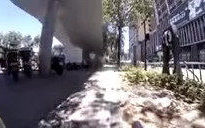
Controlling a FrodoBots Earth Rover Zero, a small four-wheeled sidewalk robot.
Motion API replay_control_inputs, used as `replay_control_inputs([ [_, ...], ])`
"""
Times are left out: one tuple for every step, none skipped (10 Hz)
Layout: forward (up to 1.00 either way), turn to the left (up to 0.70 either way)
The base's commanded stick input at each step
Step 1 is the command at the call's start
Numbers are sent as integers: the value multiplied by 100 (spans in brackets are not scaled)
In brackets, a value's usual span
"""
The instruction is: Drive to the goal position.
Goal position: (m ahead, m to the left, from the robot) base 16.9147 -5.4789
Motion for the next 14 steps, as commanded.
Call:
replay_control_inputs([
  [70,8],
  [70,14],
  [70,4],
  [70,0],
  [70,0],
  [70,0],
  [70,0],
  [70,0],
  [70,0],
  [70,0],
  [70,-1],
  [70,-10],
  [70,-14],
  [70,-1],
])
